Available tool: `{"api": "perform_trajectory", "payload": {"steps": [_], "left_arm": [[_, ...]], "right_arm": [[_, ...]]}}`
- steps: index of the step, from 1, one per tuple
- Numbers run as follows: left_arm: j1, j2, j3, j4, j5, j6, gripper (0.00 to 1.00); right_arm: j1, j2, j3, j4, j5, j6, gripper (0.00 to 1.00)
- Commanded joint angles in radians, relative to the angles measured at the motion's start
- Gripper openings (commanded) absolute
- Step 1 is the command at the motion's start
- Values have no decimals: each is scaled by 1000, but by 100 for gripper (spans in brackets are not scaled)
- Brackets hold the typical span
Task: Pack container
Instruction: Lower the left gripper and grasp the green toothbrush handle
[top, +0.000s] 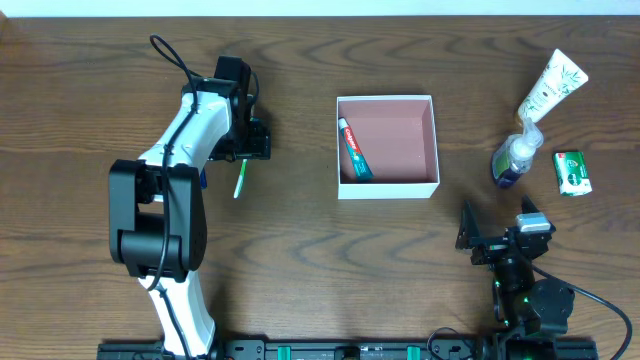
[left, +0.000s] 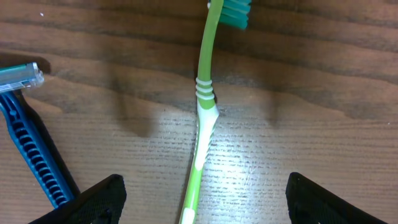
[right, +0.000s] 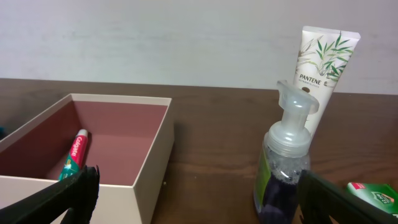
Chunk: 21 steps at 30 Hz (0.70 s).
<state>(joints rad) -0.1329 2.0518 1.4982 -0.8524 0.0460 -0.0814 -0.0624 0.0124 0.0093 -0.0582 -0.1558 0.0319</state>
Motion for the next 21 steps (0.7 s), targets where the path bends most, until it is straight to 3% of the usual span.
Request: {"api": "perform_trajectory", "payload": {"steps": [1,21], "left_arm": [[2,47,-7,0,-1,-10,83],[3,69,-26,27,0,-10,83]], "right_arm": [[11,-6,-4,-2,6,-18,99],[11,-6,-4,-2,6,-18,99]]}}
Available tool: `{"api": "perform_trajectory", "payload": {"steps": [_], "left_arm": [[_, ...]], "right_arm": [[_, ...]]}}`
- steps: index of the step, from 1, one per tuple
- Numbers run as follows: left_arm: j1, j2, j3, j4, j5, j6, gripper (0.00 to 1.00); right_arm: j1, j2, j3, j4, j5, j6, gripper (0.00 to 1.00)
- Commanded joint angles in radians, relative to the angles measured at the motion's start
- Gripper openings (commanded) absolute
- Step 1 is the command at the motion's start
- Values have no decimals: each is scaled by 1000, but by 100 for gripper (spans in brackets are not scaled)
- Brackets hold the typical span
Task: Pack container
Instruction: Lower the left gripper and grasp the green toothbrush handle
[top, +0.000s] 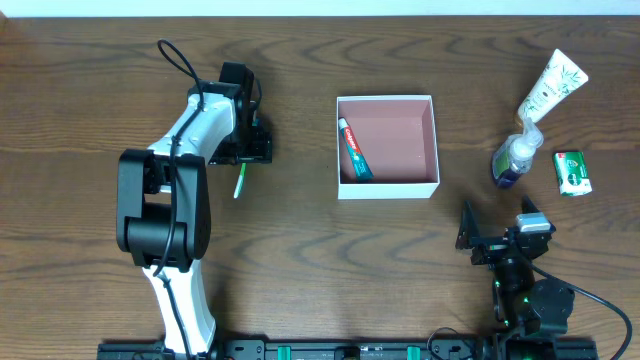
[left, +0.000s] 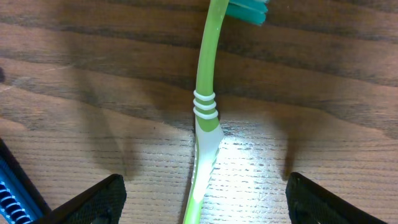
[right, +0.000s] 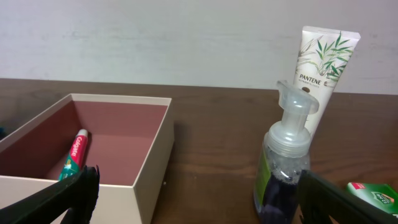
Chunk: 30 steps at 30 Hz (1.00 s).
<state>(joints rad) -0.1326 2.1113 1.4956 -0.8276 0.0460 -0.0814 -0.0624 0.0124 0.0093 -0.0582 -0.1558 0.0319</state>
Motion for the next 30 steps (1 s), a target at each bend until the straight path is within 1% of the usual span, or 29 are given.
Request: {"api": "perform_trajectory", "payload": {"steps": [1,13,15,16,17,19,23,24,25,30], "left_arm": [[3,10,-28,5,0,-10,83],[3,10,-71,33,0,-10,83],[3,10,-71,37,0,-10,80],[3,10,-71,41,0,-10,74],[3,10,-71,44,0,-10,63],[3,10,-70,49,0,-10,47],[3,9,-64,50,0,-10,21],[3,9,-61,49,0,-10,19],[3,8,-57,46,0,-11,14],[3,-21,-31,32,0,-40,6]], "right_arm": [[11,-6,-4,-2,6,-19,99],[11,-6,-4,-2,6,-18,99],[11,-6,-4,-2,6,-18,99],[11,-6,-4,-2,6,-18,99],[11,-6,-4,-2,6,-18,99],[11,-6,-4,-2,6,-18,99],[11,-6,-4,-2,6,-18,99],[11,-6,-4,-2,6,-18,99],[11,-6,-4,-2,6,-18,99],[11,-6,-4,-2,6,-18,99]]}}
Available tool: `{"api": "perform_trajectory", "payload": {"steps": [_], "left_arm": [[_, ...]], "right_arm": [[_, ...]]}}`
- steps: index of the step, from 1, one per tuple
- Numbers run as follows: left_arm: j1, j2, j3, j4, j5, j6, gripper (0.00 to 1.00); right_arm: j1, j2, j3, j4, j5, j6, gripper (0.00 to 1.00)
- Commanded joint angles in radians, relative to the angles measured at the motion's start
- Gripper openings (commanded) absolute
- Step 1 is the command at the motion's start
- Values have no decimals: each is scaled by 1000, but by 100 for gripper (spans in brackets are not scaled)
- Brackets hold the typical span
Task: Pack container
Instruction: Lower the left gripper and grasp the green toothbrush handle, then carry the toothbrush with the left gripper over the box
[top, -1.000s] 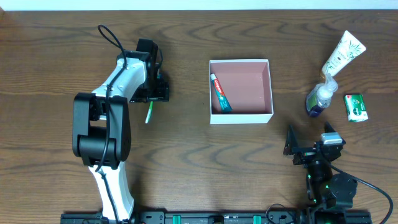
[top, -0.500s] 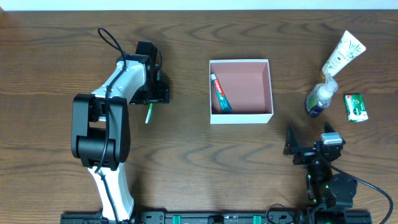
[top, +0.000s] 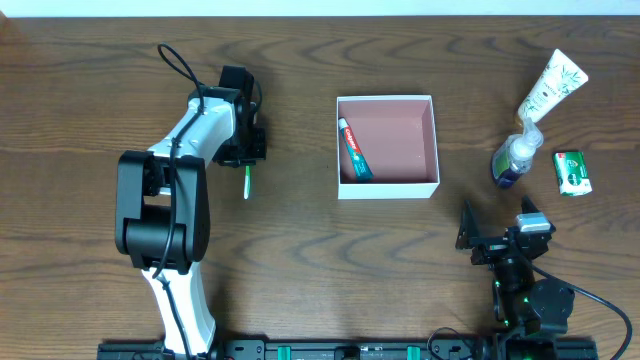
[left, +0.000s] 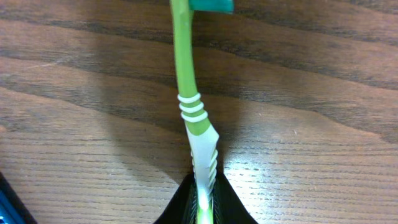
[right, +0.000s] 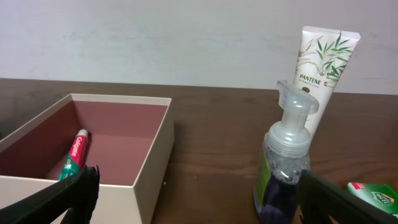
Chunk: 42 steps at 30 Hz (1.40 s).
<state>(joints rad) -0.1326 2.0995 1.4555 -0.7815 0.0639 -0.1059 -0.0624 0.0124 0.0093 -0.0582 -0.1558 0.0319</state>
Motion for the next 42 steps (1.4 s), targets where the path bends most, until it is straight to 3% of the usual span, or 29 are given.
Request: {"api": "perform_trajectory", "payload": {"steps": [1,10,19,22,27,42], "left_arm": [[2,-20,18,-22,-18,-16,6],[-44,-221,111,-85,117,-71,6],[-308,-451,170,-45,55,-298,6],[-403,-443,170,-16,-34,-390,6],[-498,-381,170,67,-55,-409,6],[-526,-141,170,131,-53,-420,6]], "right_arm": [[11,-6,-4,-2,6,-18,99],[11,-6,-4,-2,6,-18,99],[11,-6,-4,-2,6,-18,99],[11,-6,-4,-2,6,-18,98],[11,-6,-4,-2,6,-18,99],[11,-6,-4,-2,6,-18,99]]}}
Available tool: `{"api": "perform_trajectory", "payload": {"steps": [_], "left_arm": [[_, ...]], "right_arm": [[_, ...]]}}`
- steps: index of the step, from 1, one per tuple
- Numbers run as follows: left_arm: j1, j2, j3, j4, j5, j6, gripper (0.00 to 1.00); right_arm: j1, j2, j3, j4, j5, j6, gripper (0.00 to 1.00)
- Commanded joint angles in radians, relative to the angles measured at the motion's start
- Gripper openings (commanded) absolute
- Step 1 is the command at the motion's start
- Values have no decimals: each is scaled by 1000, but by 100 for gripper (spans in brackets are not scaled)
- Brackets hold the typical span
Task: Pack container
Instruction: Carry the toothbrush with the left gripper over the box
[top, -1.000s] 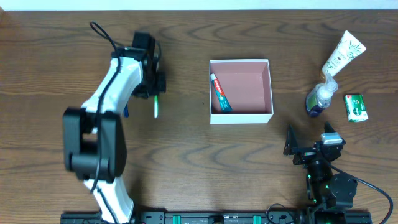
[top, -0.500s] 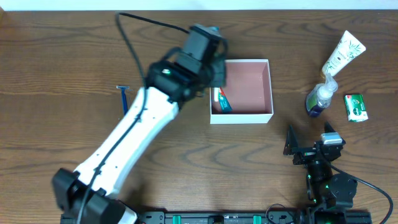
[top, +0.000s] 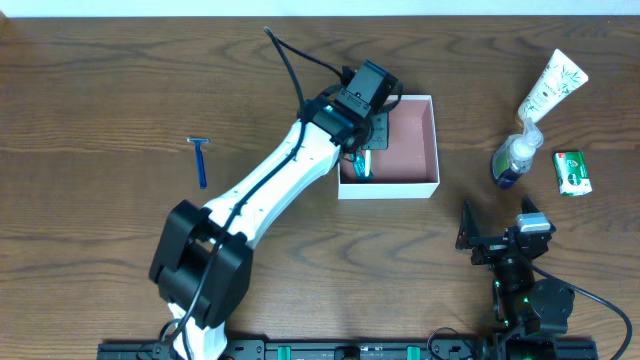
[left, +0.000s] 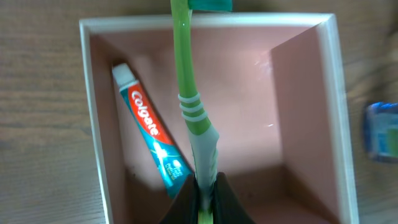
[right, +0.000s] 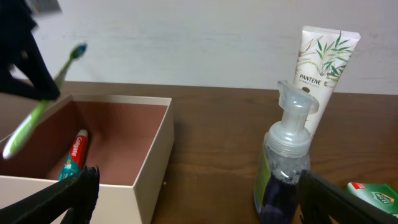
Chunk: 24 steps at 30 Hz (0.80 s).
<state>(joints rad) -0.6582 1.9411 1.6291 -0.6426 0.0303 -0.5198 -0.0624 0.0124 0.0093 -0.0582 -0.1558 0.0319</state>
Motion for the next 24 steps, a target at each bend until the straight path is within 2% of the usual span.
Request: {"api": "perform_trajectory", "payload": {"steps": [1,13,17,24], "left_arm": [[-1,23,-4,-14,-20,-6,6],[0,36,-6,-59,-29,-6,6],[0,40,-6,-58,-95,-5,6],[0,63,-6,-31,-95,42,6]], "right_arm": [[11,-6,-4,-2,6,-18,99],[11,-6,-4,-2,6,-18,99],[11,-6,-4,-2,6,-18,99],[11,-6,-4,-2,6,-18,99]]}}
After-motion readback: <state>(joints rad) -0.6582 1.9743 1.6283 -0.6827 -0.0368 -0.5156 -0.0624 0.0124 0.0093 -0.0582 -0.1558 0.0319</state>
